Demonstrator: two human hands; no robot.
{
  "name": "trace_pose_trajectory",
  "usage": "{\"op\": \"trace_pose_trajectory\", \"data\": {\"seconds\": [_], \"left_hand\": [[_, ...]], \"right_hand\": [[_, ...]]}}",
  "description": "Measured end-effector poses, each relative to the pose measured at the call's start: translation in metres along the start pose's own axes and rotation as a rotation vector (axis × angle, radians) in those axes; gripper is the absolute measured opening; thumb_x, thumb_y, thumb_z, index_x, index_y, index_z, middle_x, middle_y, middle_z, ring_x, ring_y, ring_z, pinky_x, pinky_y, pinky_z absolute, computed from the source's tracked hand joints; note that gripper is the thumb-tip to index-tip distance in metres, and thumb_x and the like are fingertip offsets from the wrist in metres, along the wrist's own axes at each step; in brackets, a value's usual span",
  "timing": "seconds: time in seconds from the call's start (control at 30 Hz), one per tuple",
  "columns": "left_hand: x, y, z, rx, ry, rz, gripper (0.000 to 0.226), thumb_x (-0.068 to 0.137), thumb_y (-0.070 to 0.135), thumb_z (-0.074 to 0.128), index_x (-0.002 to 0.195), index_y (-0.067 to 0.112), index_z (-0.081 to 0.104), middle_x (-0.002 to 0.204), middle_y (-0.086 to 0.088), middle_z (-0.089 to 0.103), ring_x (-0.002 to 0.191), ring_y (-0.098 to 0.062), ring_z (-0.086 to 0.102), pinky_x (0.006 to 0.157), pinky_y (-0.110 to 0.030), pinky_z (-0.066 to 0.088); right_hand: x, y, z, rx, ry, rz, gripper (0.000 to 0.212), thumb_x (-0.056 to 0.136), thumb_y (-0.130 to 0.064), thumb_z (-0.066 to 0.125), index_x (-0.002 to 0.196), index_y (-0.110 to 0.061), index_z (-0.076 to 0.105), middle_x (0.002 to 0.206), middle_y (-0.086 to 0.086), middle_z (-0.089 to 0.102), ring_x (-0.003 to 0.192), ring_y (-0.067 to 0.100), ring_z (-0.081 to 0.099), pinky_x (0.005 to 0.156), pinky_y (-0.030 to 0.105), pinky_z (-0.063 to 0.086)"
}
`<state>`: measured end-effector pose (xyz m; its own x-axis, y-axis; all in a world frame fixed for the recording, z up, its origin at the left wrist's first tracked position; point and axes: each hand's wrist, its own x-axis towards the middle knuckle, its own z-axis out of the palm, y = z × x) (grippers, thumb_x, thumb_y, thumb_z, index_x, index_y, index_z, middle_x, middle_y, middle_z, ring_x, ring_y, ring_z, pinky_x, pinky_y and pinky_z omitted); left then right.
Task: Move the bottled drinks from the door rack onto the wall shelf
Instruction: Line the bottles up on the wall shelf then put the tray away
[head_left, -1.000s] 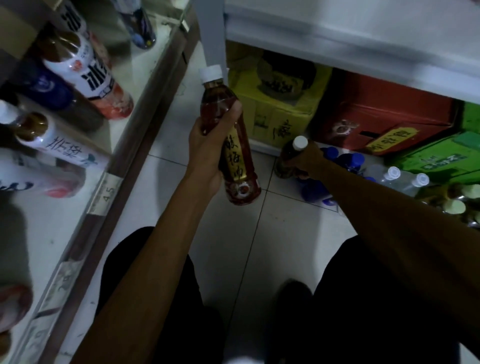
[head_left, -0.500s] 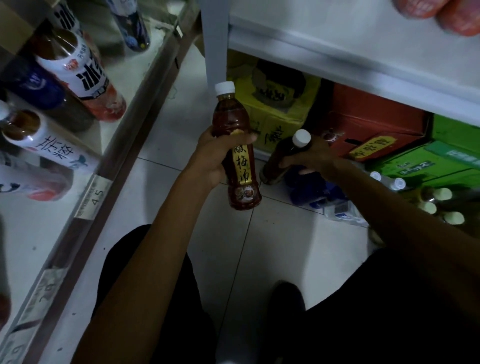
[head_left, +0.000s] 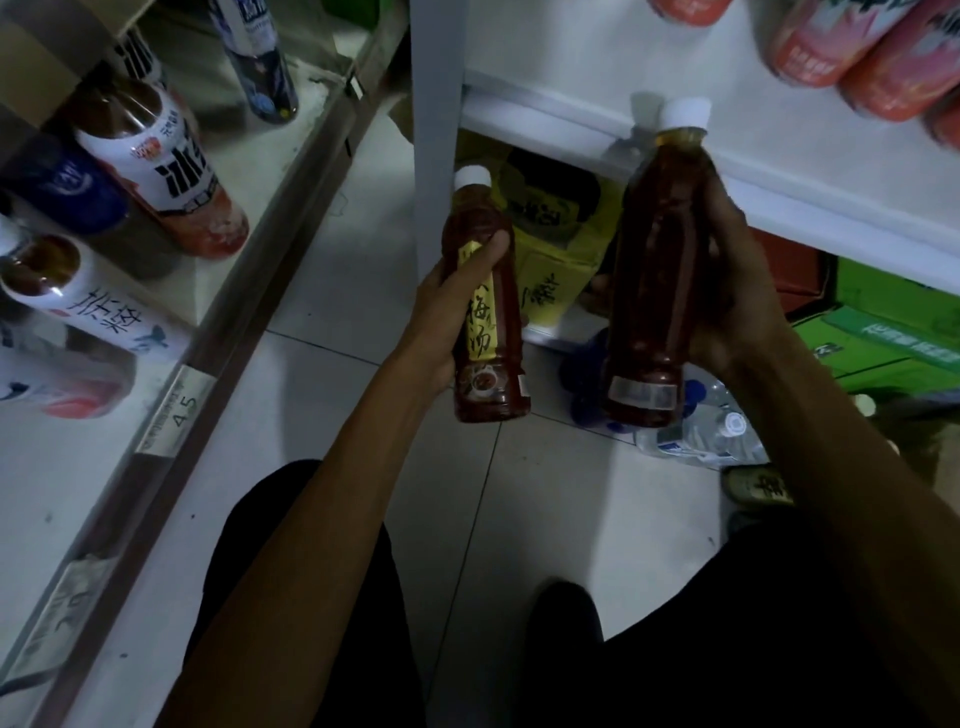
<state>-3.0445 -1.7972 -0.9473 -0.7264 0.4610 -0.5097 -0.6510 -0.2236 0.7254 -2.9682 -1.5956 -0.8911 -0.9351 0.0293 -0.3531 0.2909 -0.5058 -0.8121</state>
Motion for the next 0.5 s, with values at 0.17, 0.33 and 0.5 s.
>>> {"op": "trace_pose_trajectory", "data": {"seconds": [0.17,0.33,0.5], "left_hand": [[-0.001,-0.004,0.009,0.036,-0.021,0.025,0.051,0.089,0.033,0.067,0.133,0.011,0.052,0.089,-0.005,0.066,0.074,-0.022,0.067,0.062,-0.033,0.056],[-0.002,-0.002,0.011,0.055,-0.024,0.013,0.044,0.091,0.034,0.062,0.126,0.008,0.056,0.071,0.003,0.067,0.065,-0.014,0.066,0.061,-0.029,0.054],[-0.008,-0.001,0.008,-0.11,-0.009,-0.058,0.041,0.095,0.041,0.047,0.114,0.006,0.058,0.082,-0.009,0.061,0.072,-0.024,0.059,0.067,-0.034,0.052]], "right_hand": [[0.004,0.004,0.018,-0.286,0.113,0.058,0.061,0.087,-0.058,0.054,0.128,-0.013,0.051,0.107,0.014,0.062,0.084,0.028,0.067,0.072,0.039,0.057],[0.015,0.02,0.029,-0.504,0.199,0.17,0.043,0.09,-0.057,0.055,0.108,-0.017,0.061,0.093,0.004,0.067,0.077,0.015,0.067,0.064,0.025,0.058],[0.024,0.022,0.023,-0.373,0.074,0.343,0.032,0.08,-0.013,0.067,0.11,-0.005,0.061,0.088,0.008,0.067,0.079,0.021,0.066,0.069,0.032,0.059]]}}
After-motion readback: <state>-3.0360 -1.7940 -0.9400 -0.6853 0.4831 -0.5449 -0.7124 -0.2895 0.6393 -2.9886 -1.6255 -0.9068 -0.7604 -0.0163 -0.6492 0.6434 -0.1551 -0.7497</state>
